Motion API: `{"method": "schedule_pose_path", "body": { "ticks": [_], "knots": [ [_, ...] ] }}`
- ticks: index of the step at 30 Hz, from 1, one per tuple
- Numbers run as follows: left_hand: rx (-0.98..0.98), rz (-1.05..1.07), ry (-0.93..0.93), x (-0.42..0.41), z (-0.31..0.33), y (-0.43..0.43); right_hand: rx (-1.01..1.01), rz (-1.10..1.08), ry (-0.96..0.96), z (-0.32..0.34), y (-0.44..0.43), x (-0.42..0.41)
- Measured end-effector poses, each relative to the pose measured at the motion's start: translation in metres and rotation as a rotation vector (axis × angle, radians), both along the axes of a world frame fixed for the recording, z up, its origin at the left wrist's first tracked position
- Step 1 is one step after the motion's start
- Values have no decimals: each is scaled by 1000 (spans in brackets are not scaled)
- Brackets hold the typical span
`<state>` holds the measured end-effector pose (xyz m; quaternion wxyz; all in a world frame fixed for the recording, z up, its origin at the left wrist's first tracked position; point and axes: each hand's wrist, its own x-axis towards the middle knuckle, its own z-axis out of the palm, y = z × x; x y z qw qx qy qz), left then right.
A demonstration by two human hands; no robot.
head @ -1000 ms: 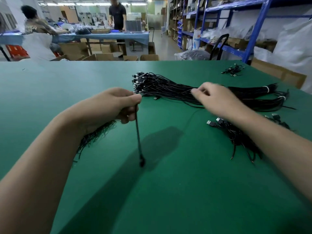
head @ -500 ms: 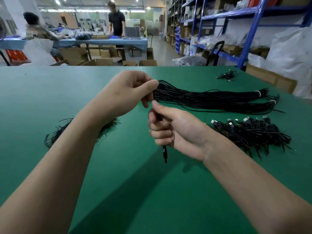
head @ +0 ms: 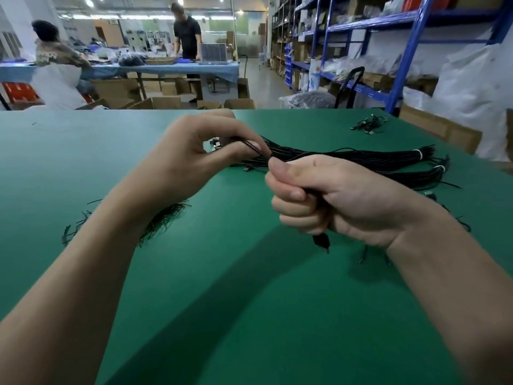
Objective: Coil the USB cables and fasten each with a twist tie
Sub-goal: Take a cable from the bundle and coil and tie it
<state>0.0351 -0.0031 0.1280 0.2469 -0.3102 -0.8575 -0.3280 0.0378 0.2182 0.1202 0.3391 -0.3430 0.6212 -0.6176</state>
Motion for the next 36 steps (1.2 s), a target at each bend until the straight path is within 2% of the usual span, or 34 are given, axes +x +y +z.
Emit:
{"method": "schedule_pose_path", "body": {
  "ticks": [3,6,10,12,15,19,24,26,32,36],
  "knots": [
    [21,-32,14,5,4,5,55,-12,81,5,10,0],
    [28,-37,51,11,12,8,8,28,92,14,17,1],
    [35,13,262,22,28,5,-23,68,126,25,27,6],
    [43,22,295,22,28,6,-51,81,113,28,28,8],
    [111,11,186,14,12,17,-153,89,-16,29,25,11],
    [167,39,-5,3,-17,38,-407,-12,-280,29,16,8],
    [-52,73,-141,5,-38,63,-588,-281,-377,15,8,-6],
    [-142,94,-171,8,-39,67,-538,-422,-282,7,7,-14],
    [-374,196,-114,20,-26,64,-284,-878,195,-17,-1,-28],
    [-402,209,-20,29,-16,64,-176,-855,461,-22,-4,-25]
  ]
}}
